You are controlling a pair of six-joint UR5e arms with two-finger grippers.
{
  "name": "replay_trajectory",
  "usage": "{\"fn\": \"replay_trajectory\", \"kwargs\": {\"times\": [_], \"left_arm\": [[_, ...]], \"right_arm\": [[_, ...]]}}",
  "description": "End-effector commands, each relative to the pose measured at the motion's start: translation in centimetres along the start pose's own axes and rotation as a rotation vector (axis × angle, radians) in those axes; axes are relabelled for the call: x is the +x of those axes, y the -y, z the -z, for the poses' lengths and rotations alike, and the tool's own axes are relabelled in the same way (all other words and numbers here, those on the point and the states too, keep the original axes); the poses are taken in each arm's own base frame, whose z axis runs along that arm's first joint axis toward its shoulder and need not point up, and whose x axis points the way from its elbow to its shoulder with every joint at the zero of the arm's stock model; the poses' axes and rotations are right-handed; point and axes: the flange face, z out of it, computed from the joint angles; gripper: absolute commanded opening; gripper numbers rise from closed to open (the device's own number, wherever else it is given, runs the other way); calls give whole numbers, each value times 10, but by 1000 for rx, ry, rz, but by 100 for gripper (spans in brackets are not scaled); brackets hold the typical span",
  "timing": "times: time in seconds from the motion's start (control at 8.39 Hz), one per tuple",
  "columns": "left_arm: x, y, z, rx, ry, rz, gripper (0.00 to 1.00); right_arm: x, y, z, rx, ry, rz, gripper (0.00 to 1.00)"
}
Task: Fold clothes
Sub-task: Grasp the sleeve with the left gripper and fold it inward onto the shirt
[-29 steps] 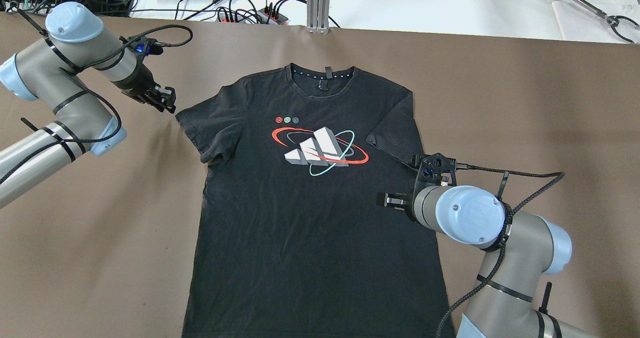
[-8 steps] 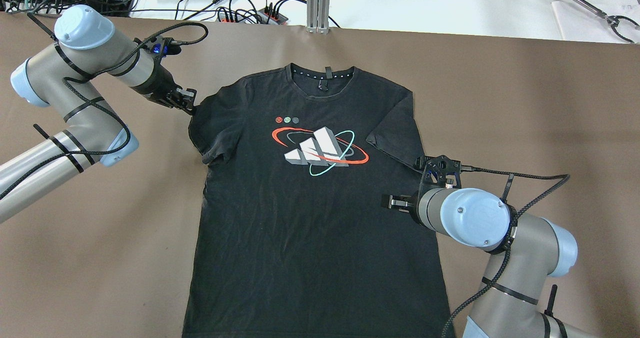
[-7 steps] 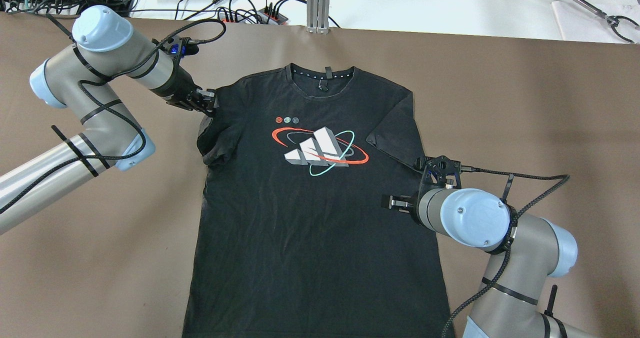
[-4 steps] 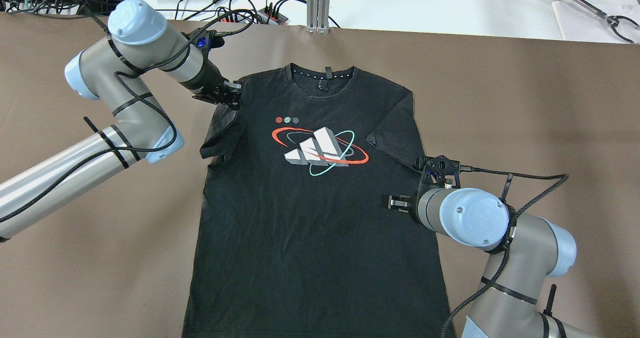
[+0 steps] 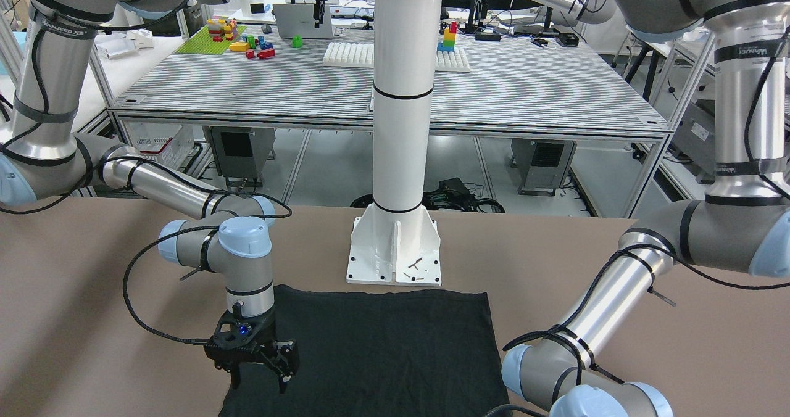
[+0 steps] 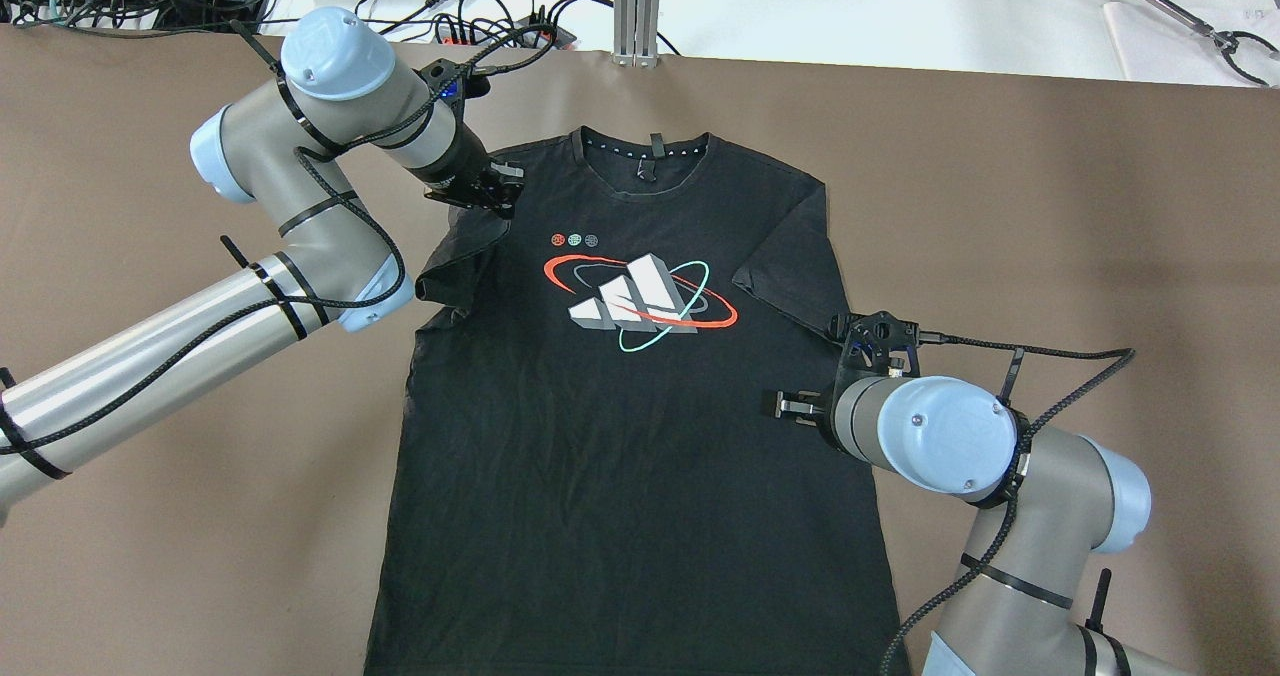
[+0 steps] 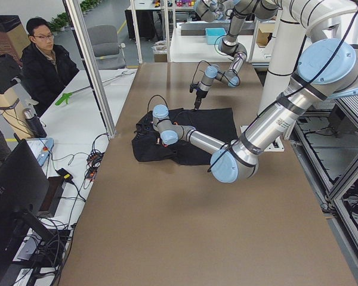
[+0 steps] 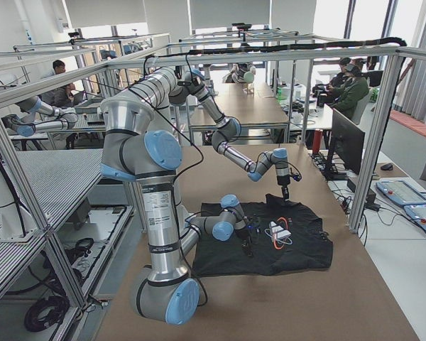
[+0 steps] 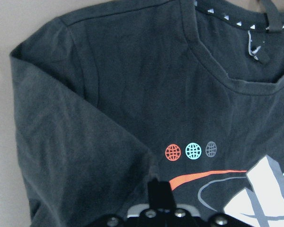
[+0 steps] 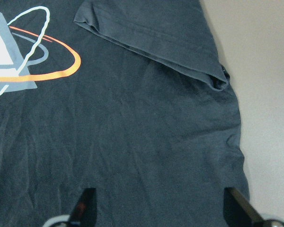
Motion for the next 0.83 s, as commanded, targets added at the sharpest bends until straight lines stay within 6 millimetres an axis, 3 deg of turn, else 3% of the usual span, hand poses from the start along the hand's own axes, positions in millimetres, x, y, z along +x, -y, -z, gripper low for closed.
{"fn": "replay_trajectory", "kwargs": {"times": [0.0, 0.72], "left_arm": [[13, -21, -18, -8, -1, 15, 0], [31, -32, -26, 15, -5, 58, 0]], "right_arm": [[1, 0, -2, 1, -4, 1, 94], [3, -4, -6, 1, -14, 5, 94]]}}
